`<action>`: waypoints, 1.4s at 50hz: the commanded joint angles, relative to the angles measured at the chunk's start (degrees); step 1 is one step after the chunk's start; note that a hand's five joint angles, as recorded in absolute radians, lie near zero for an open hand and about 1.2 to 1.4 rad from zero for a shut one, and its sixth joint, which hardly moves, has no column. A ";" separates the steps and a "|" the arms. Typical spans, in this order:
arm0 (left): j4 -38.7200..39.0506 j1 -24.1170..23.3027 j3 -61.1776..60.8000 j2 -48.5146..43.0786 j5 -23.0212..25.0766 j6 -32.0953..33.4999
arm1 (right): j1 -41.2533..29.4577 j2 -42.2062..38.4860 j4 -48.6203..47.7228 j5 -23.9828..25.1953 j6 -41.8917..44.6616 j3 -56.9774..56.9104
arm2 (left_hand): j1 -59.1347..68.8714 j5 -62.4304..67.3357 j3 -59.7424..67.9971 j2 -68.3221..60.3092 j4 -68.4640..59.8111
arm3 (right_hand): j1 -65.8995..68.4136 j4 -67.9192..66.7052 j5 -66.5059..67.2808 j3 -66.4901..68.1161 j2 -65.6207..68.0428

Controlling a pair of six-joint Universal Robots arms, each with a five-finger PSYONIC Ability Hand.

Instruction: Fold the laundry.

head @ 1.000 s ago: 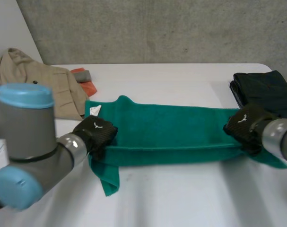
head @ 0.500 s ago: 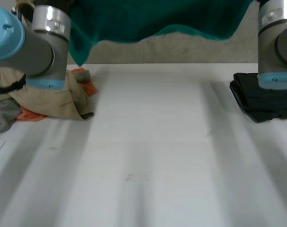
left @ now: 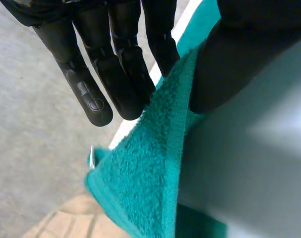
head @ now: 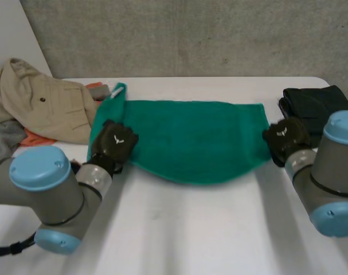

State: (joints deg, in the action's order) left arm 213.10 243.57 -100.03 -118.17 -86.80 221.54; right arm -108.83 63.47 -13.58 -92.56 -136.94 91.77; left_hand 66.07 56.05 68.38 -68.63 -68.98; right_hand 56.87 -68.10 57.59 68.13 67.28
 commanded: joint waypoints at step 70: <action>-26.30 12.55 -9.38 18.57 7.97 2.66 | 12.05 15.98 26.13 9.51 8.94 8.68 | 13.93 13.95 11.62 -11.37 -11.02 | 23.13 -11.90 12.41 11.87 12.72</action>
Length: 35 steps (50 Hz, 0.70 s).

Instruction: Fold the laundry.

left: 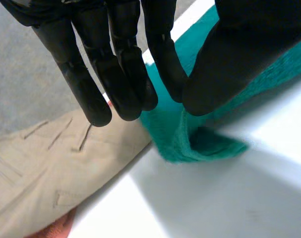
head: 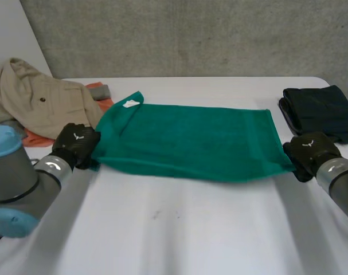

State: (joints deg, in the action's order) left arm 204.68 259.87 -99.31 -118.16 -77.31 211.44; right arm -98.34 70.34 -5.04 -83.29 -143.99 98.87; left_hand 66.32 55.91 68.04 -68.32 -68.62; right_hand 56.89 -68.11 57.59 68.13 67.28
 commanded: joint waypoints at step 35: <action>6.39 -9.47 48.13 -5.33 -14.72 23.76 | -4.93 -6.54 -13.80 -10.32 20.69 -42.69 | 13.68 14.09 11.96 -11.68 -11.38 | 23.11 -11.89 12.41 11.87 12.72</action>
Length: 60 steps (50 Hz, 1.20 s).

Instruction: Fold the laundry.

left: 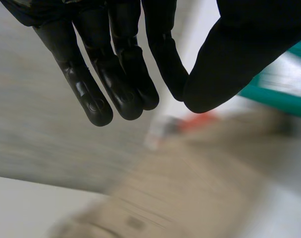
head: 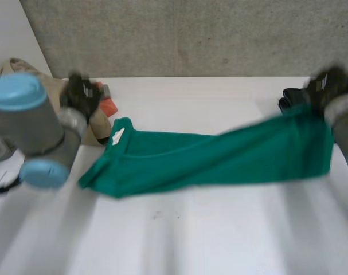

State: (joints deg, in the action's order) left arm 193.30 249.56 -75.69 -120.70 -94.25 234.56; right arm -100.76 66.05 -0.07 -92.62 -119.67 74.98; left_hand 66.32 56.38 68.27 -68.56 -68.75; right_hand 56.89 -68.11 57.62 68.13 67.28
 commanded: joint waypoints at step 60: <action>13.06 -23.94 11.08 -23.53 2.93 -28.46 | -6.37 17.80 -8.98 2.80 -13.75 9.75 | -30.38 -30.44 -32.33 32.62 32.81 | 23.11 -11.89 12.38 11.87 12.72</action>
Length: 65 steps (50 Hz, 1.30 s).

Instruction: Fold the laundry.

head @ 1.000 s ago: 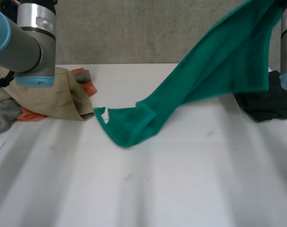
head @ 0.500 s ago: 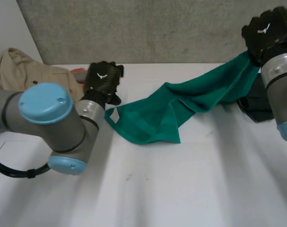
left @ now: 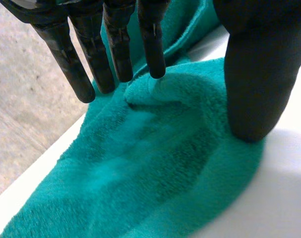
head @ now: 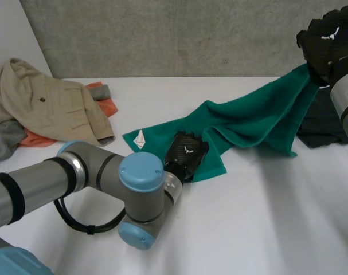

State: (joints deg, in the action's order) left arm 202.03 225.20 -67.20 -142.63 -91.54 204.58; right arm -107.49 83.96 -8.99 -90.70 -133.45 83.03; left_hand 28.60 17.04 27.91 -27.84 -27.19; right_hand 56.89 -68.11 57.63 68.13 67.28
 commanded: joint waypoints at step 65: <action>-0.23 10.25 -13.11 21.76 -4.34 1.88 | 8.69 -0.11 2.30 4.04 0.39 8.47 | 51.40 52.96 52.09 -52.16 -52.81 | 23.11 -11.89 12.37 11.87 12.72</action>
State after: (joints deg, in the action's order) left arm 202.24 230.99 -70.24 -131.37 -95.60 206.66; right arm -101.27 83.63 -8.68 -87.47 -133.50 91.13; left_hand 66.64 31.23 68.05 -68.36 -68.71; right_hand 56.88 -68.11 57.63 68.13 67.28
